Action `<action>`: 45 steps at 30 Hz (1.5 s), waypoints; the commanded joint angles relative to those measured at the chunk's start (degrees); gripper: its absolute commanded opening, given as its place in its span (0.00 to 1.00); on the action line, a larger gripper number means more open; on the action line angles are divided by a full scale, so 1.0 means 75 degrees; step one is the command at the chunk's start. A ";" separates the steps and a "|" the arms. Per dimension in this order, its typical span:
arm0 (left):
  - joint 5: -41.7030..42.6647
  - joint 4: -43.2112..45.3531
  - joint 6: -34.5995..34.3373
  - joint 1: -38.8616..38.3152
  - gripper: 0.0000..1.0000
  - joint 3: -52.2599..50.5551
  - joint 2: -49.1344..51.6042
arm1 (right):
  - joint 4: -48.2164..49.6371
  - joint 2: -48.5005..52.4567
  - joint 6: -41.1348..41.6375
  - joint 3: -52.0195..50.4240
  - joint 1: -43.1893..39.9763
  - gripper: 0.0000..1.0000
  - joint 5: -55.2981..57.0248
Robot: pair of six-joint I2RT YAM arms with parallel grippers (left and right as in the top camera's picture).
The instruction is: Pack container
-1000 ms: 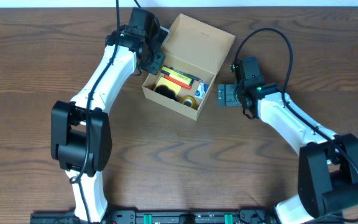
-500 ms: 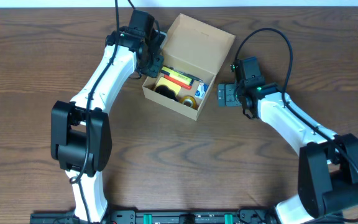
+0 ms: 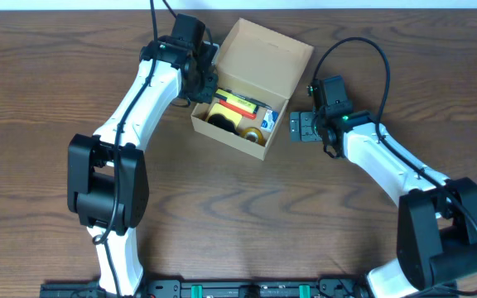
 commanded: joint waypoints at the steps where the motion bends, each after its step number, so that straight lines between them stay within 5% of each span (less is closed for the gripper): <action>1: 0.0184 -0.0134 -0.0708 0.0029 0.06 -0.0061 0.0117 | -0.0009 0.0064 0.0085 -0.0009 -0.0067 0.99 -0.0003; 18: 0.0187 -0.1157 -0.2669 0.0029 0.06 -0.0061 0.0096 | -0.0009 0.0064 0.0085 -0.0009 -0.0067 0.99 -0.0003; 37: 0.0152 -0.1530 -0.2652 0.0029 0.06 -0.0058 -0.0055 | -0.0006 0.0064 0.0085 -0.0009 -0.0067 0.99 -0.0003; 45: 0.0122 -0.1408 -0.2390 0.0020 0.06 -0.0055 -0.1113 | -0.0006 0.0064 0.0085 -0.0009 -0.0067 0.99 -0.0003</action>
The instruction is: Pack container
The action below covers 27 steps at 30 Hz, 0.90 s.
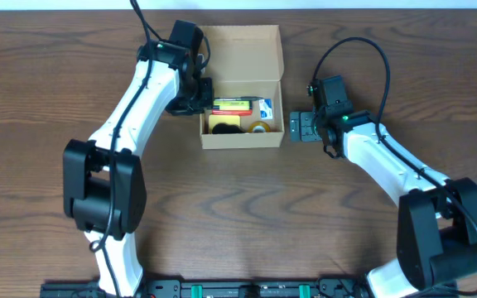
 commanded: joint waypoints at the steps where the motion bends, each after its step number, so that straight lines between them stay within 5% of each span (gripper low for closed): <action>1: -0.0090 -0.0032 0.0172 0.0023 0.07 -0.0029 -0.0857 | -0.0006 0.0064 0.0085 -0.0009 -0.0067 0.99 -0.0003; 4: -0.0090 -0.0114 0.0172 0.0050 0.28 -0.0029 -0.1110 | -0.0006 0.0064 0.0085 -0.0009 -0.0067 0.99 -0.0003; 9: -0.0085 -0.0140 0.0172 0.0061 0.46 -0.0029 -0.1332 | -0.0006 0.0064 0.0085 -0.0009 -0.0067 0.99 -0.0003; 14: -0.0137 0.0085 0.0192 0.0073 0.43 -0.0026 -0.1370 | -0.0009 0.0064 0.0085 -0.0009 -0.0067 0.99 -0.0003; 19: -0.1343 0.0793 0.0507 0.0414 0.38 -0.0023 -0.1408 | -0.0009 0.0064 0.0085 -0.0009 -0.0067 0.99 -0.0003; 27: -0.0886 0.2442 0.2439 0.1816 0.33 -0.0023 -0.1425 | -0.0006 0.0064 0.0085 -0.0009 -0.0067 0.99 -0.0003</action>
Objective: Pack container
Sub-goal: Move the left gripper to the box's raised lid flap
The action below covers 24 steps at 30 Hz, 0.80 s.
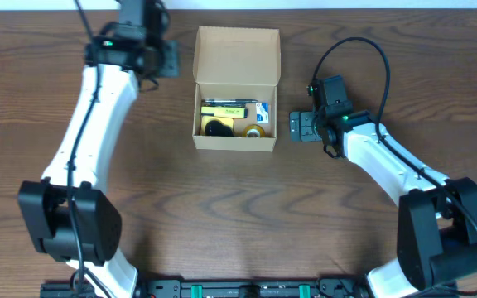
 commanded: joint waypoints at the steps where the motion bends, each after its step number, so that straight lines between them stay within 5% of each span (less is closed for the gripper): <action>1: 0.0353 0.0659 0.1279 0.0726 0.31 0.0000 -0.0087 | -0.0003 0.0064 0.0085 -0.0009 -0.0067 0.99 -0.0006; 10: 0.1594 0.2500 0.2148 0.2157 0.29 -0.0003 0.0102 | -0.0003 0.0064 0.0085 -0.0009 -0.0067 0.99 -0.0006; 18: 0.2623 0.2270 0.2142 0.2212 0.25 -0.0003 0.0650 | -0.0003 0.0064 0.0085 -0.0009 -0.0067 0.99 -0.0006; 24: 0.3386 0.2279 0.1515 0.1944 0.06 -0.0003 0.1405 | -0.0003 0.0064 0.0085 -0.0009 -0.0067 0.99 -0.0006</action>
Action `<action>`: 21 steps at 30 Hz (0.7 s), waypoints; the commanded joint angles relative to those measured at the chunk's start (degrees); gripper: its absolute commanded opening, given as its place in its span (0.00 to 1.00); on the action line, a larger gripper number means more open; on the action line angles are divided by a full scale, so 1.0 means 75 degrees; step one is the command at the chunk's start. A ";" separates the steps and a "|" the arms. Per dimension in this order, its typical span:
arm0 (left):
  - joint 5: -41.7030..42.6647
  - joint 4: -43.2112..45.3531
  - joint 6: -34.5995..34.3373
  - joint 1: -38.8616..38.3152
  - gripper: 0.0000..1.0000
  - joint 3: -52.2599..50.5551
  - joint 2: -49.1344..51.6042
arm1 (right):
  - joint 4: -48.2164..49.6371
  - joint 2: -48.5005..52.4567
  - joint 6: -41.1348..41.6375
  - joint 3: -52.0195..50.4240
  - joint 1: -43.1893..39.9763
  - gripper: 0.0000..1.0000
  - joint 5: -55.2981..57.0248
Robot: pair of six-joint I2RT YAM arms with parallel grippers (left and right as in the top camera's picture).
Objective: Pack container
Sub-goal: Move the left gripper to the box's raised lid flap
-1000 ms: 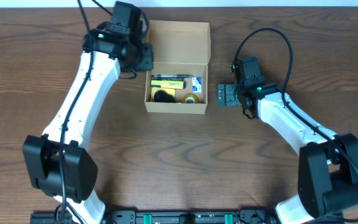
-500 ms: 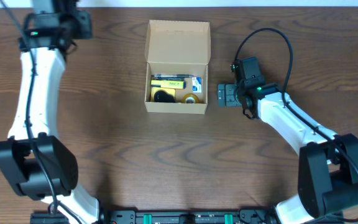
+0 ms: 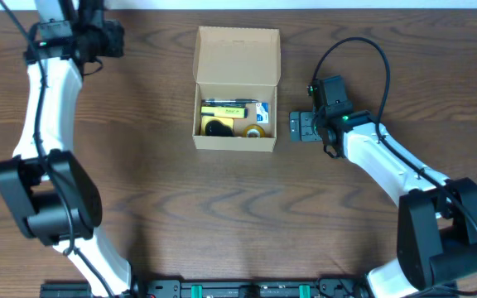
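An open cardboard box [image 3: 235, 142] sits square at the table's middle, its lid [image 3: 237, 54] folded back flat. Inside lie a black tape roll [image 3: 215, 127], a yellow tape roll [image 3: 256, 131], a small blue-and-white pack [image 3: 263, 110] and yellow-green pens [image 3: 224, 106]. My left gripper [image 3: 116, 40] is at the far top left, well clear of the box, open and empty. My right gripper [image 3: 293, 127] rests just right of the box, open, with nothing between its fingers.
A black cable [image 3: 356, 50] loops above the right arm. The left arm [image 3: 44, 108] runs down the table's left side. The arm bases and a black rail [image 3: 238, 290] line the front edge. Wood-grain table [image 3: 222, 215] all around.
My left gripper has moved further left and back, from just beyond the box's upper left corner to the table's far top-left. Box and right arm have not moved.
The box first stood skewed, with my left gripper at its left rear wall. Then it stood square with the gripper still at that wall. Then the gripper was apart from the box, up and to the left, and now it is farther off. The right gripper stayed put.
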 commanded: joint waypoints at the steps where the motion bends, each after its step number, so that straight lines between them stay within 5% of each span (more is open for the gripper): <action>1: 0.0472 0.0003 -0.0714 -0.0160 0.06 0.0006 0.0548 | -0.0006 0.0064 0.0087 -0.0009 -0.0067 0.99 -0.0003; 8: 0.1113 -0.0149 -0.1128 -0.0938 0.06 0.0006 0.1445 | 0.0149 0.0064 0.0090 -0.0009 -0.0067 0.99 -0.0003; 20: 0.1839 0.1816 -0.3171 -0.1466 0.06 0.0012 0.2565 | 0.1416 0.0064 0.0085 -0.0009 -0.0079 0.99 -0.0909; 21: 0.1874 0.1886 -0.3246 -0.1466 0.06 0.0015 0.2591 | 0.1504 0.0064 0.0093 -0.0009 -0.0093 0.89 -0.0775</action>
